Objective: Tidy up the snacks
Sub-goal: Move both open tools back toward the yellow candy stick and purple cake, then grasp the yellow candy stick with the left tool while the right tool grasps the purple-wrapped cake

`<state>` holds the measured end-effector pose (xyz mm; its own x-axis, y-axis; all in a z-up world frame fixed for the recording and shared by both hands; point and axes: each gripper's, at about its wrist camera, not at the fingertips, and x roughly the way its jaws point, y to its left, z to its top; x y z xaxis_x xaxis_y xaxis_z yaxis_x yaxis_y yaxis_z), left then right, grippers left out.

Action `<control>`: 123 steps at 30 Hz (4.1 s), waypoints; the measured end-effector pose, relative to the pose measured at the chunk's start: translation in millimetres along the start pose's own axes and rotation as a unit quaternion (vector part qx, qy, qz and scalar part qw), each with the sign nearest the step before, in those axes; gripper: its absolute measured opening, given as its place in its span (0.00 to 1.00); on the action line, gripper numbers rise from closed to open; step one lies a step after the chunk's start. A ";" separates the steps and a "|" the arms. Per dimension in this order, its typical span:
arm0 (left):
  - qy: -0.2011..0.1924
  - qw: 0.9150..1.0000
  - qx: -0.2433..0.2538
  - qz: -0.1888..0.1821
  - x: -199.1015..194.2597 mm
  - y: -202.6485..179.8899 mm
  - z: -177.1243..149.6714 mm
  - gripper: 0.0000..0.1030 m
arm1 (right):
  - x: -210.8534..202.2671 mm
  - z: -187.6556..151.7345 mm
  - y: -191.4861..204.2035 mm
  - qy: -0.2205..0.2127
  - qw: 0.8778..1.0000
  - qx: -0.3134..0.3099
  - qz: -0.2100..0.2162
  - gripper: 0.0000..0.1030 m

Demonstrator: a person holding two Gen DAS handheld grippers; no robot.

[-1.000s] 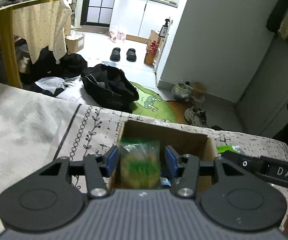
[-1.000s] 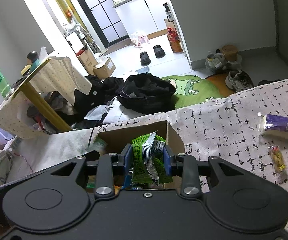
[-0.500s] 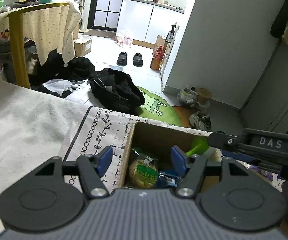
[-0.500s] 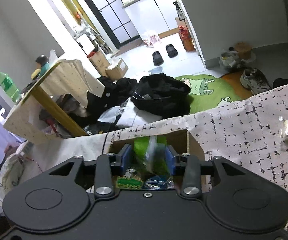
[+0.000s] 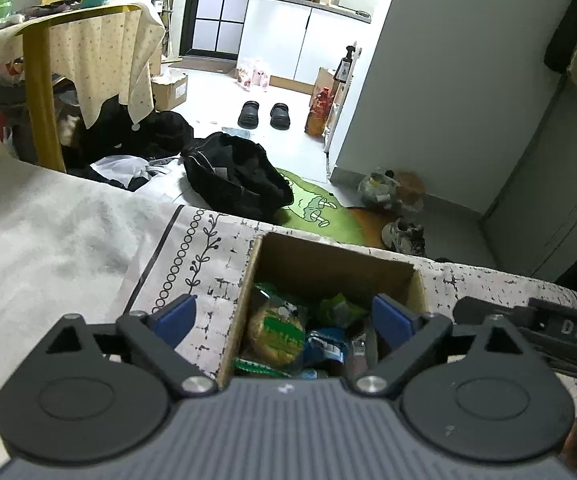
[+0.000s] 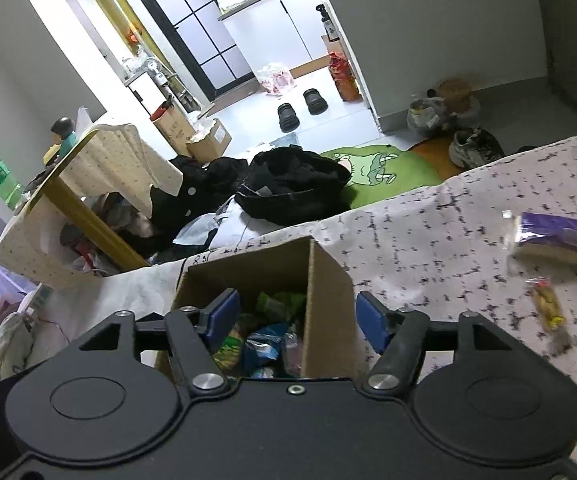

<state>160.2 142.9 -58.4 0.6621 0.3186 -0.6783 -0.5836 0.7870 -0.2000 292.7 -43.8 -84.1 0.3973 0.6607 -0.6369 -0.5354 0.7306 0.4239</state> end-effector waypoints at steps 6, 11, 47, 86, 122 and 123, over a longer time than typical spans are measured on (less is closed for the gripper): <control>-0.014 1.000 -0.003 -0.007 -15.5 -13.6 -1.6 0.97 | -22.8 2.8 -13.1 -0.010 1.000 -0.004 -0.008 0.79; -0.017 1.000 -0.004 -0.017 -28.9 -26.6 -5.3 1.00 | -37.2 -0.4 -23.1 -0.011 1.000 -0.014 -0.009 0.89; 0.041 0.990 0.092 -0.100 -9.4 -143.6 -44.2 1.00 | -97.5 7.2 -120.3 -0.004 0.996 -0.035 -0.088 1.00; 0.173 0.978 0.054 -0.100 121.8 -234.2 -76.2 0.54 | -35.0 29.2 -222.1 0.016 0.995 -0.052 -0.081 0.59; 0.123 0.991 0.038 -0.042 130.1 -207.1 -62.0 0.16 | 23.3 46.2 -216.6 0.029 0.995 -0.075 -0.051 0.71; 0.122 0.991 0.037 -0.040 130.1 -205.6 -61.8 0.16 | 26.0 46.5 -214.3 0.032 0.995 -0.079 -0.050 0.72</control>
<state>337.2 -10.2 -149.2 0.5664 0.1236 -0.8148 -0.4924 0.8436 -0.2143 452.4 -175.1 -161.6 0.4093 0.5704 -0.7121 -0.6086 0.7522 0.2527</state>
